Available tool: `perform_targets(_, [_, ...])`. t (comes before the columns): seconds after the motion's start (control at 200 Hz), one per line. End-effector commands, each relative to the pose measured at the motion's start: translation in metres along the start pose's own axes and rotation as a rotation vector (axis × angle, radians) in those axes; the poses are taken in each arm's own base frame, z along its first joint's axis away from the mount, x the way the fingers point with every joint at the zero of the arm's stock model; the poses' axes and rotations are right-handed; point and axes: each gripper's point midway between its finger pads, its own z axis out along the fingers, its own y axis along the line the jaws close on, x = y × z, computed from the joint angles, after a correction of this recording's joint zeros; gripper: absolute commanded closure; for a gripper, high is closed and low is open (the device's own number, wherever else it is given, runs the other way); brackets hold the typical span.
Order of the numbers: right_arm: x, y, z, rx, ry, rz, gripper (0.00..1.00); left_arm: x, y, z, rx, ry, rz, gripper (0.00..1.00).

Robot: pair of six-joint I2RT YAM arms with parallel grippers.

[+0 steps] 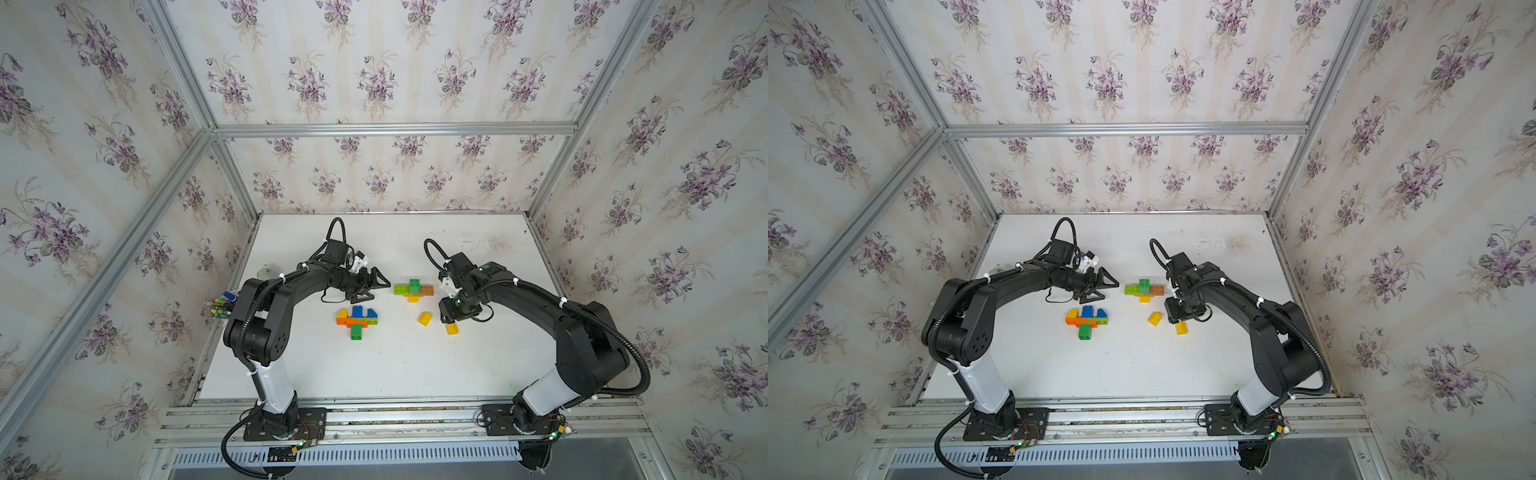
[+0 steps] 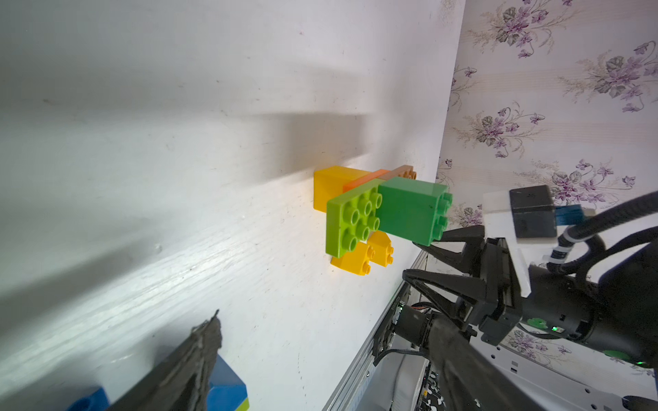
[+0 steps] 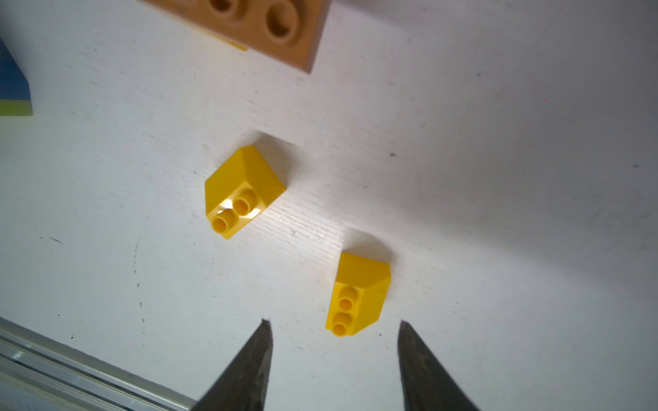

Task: Assemble a fork with lego
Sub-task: Pick up the lego brick from the center of the board.

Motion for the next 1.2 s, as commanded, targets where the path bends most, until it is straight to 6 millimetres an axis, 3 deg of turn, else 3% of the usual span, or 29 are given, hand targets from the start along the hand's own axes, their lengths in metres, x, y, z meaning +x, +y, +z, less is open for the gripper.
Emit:
perform_targets(0.0, [-0.003, 0.000, 0.004, -0.002, 0.020, -0.121, 0.40, -0.003, -0.003, 0.002, 0.021, -0.003, 0.010, 0.07])
perform_targets(0.12, [-0.010, 0.017, 0.012, -0.101, 0.005, -0.162, 0.39, -0.003, -0.003, 0.002, 0.021, 0.000, 0.007, 0.07])
perform_targets(0.245, [-0.013, 0.016, 0.023, -0.099, -0.026, -0.168, 0.38, -0.004, -0.003, 0.002, 0.013, 0.006, 0.006, 0.07])
perform_targets(0.46, [0.005, 0.012, 0.035, -0.096, 0.020, -0.120, 0.37, -0.005, -0.002, 0.003, 0.011, 0.010, 0.003, 0.07])
perform_targets(0.904, [0.022, 0.023, 0.016, -0.144, 0.022, 0.101, 0.38, 0.000, -0.001, 0.003, 0.018, 0.020, 0.008, 0.07])
perform_targets(0.994, [0.028, 0.013, 0.018, -0.084, 0.026, 0.160, 0.38, 0.002, -0.001, 0.003, 0.021, 0.020, 0.012, 0.07])
perform_targets(1.134, [0.019, 0.002, 0.018, -0.025, -0.044, 0.214, 0.36, 0.004, -0.001, 0.004, 0.029, 0.024, 0.010, 0.07])
perform_targets(1.149, [0.019, 0.011, 0.019, -0.023, -0.048, 0.182, 0.36, 0.004, -0.001, 0.004, 0.033, 0.026, 0.010, 0.07])
perform_targets(1.199, [0.014, 0.012, 0.017, -0.011, -0.072, 0.178, 0.36, 0.005, 0.000, 0.004, 0.032, 0.028, 0.010, 0.07])
